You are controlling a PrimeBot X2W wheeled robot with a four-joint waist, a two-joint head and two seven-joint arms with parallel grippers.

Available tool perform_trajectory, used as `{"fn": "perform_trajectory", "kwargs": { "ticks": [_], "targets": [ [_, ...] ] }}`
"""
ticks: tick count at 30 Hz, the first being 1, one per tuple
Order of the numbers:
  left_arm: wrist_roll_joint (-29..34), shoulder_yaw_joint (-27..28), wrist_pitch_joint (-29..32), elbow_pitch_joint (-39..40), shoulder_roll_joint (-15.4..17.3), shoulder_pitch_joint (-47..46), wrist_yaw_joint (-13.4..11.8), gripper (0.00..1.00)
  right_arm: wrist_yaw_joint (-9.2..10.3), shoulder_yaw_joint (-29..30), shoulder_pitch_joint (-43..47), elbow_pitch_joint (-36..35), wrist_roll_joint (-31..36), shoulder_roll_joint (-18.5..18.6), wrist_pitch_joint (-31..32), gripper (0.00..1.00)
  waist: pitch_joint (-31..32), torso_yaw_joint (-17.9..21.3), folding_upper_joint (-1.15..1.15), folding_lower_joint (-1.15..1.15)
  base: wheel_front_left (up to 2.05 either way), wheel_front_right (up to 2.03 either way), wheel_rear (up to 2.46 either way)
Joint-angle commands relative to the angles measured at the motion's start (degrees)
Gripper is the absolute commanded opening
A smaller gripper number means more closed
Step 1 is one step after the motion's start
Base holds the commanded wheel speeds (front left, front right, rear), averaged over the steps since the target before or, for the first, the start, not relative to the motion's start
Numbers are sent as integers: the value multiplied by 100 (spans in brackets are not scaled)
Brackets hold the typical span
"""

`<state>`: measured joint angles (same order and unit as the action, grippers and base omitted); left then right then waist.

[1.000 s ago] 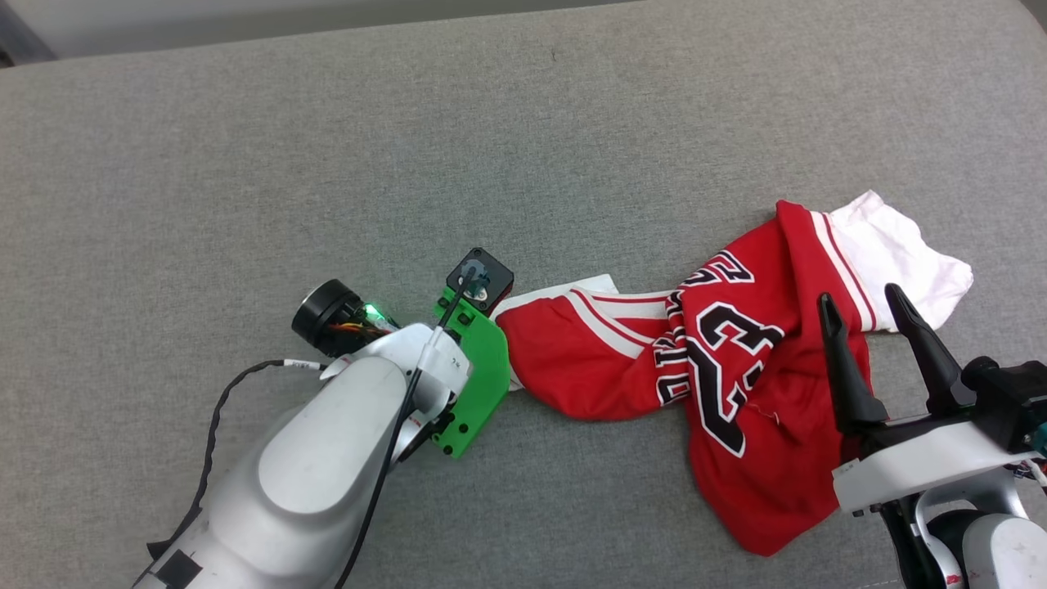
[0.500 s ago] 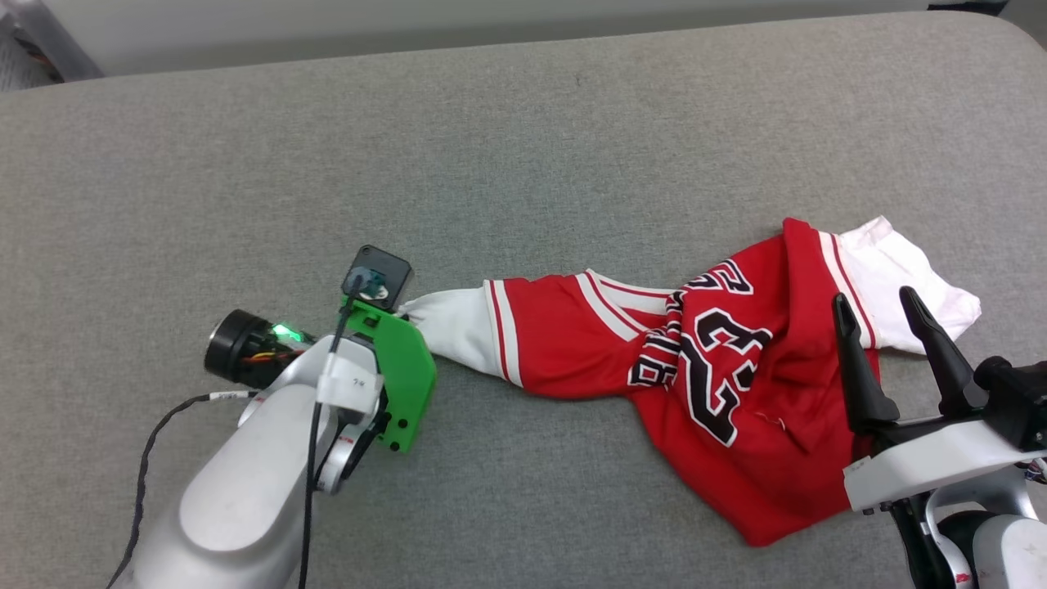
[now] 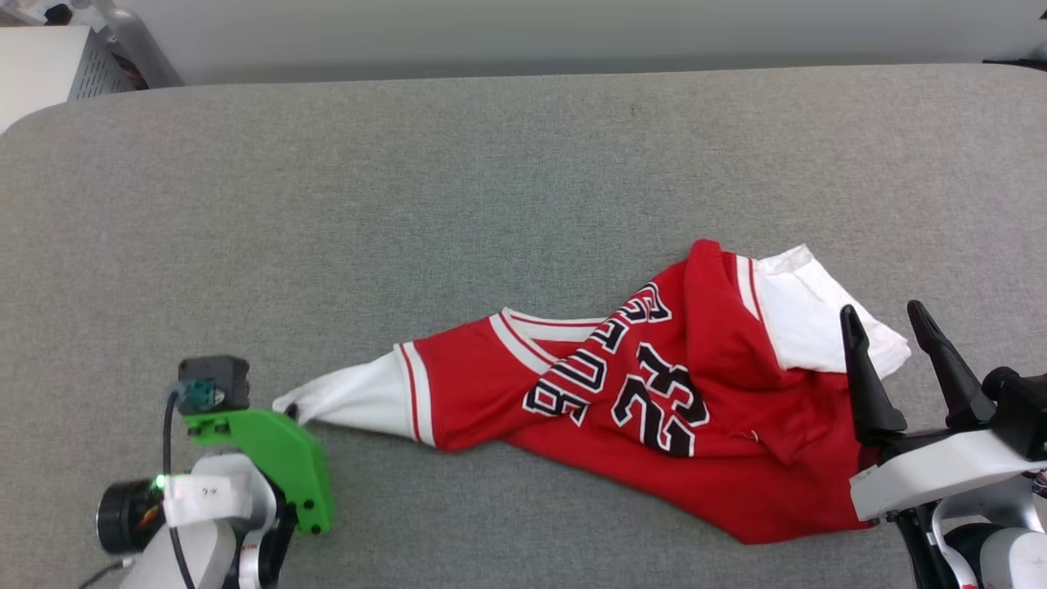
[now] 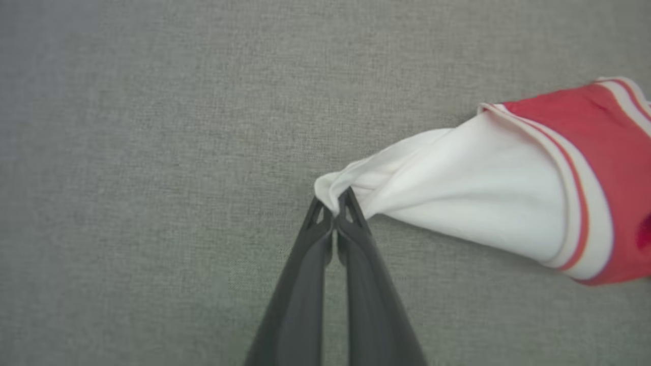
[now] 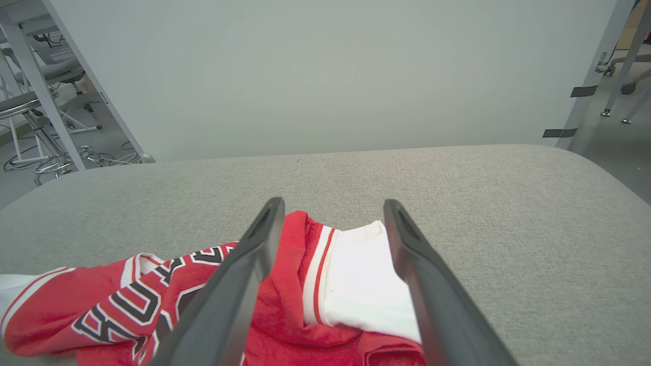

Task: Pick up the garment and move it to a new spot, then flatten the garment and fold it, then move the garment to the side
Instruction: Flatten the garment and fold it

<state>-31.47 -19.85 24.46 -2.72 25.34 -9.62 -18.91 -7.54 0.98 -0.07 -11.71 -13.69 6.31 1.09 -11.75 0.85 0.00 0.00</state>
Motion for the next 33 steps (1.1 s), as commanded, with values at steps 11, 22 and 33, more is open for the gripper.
{"fn": "perform_trajectory", "kwargs": {
  "ticks": [11, 22, 33],
  "targets": [
    [-517, 279, -1019, -319, -673, 691, 4, 100, 5, 109, 98, -72, -19, -15, 114, 100, 116, -127, 0, 0, 0, 0, 0],
    [-3, 346, -2494, 116, -753, 503, 112, 100, 5, 200, 217, 9, -123, 2, 285, 100, 435, -166, 0, 0, 0, 0, 0],
    [424, 195, -3261, 852, -807, 614, 32, 100, 5, 716, 224, 694, -714, 376, 1150, 100, 508, -235, 0, 0, 0, 0, 0]
  ]
}}
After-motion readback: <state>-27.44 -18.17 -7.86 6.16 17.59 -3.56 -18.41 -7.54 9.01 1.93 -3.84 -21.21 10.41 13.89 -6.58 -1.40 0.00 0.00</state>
